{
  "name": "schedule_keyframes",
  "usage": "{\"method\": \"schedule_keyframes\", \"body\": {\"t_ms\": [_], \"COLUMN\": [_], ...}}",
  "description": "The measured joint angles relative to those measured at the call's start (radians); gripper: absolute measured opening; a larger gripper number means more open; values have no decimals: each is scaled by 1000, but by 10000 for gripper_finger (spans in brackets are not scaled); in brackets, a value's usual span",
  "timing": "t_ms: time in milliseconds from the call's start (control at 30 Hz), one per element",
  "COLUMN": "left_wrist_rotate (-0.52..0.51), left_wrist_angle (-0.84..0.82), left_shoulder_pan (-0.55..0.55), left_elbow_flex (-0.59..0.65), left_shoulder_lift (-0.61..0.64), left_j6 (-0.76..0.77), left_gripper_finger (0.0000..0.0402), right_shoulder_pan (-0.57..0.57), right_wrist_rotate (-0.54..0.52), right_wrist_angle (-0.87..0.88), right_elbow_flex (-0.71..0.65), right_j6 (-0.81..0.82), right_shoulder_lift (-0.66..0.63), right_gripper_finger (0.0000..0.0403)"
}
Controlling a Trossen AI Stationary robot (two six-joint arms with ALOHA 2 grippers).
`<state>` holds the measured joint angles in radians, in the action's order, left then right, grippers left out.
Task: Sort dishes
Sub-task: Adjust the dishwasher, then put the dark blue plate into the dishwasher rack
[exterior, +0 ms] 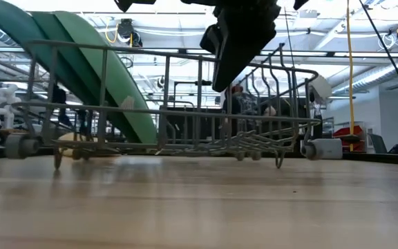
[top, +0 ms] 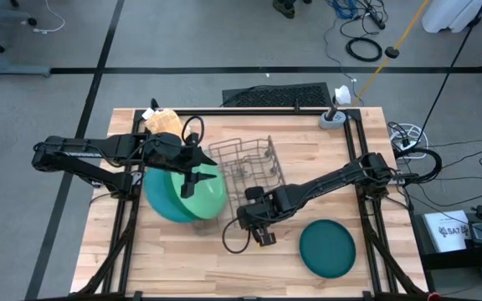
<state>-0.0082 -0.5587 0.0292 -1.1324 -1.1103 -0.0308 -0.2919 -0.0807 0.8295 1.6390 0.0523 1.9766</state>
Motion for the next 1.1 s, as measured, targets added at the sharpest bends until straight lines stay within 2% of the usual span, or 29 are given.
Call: {"method": "schedule_keyframes", "body": {"t_ms": [533, 833, 967, 1100], "left_wrist_rotate": [0, 0, 0, 0], "left_wrist_angle": [0, 0, 0, -2], "left_shoulder_pan": [0, 0, 0, 0], "left_elbow_flex": [0, 0, 0, 0], "left_shoulder_lift": [0, 0, 0, 0], "left_j6": [0, -1, -1, -1], "left_gripper_finger": [182, 182, 182, 182], "right_shoulder_pan": [-10, -25, -26, -26], "right_wrist_rotate": [-34, -24, -31, -48], "right_wrist_angle": [-20, -49, -52, -57], "right_elbow_flex": [-1, -2, -2, -1], "right_j6": [231, 267, 241, 214], "right_shoulder_lift": [1, 2, 2, 1], "right_gripper_finger": [12, 11, 28, 70]}}
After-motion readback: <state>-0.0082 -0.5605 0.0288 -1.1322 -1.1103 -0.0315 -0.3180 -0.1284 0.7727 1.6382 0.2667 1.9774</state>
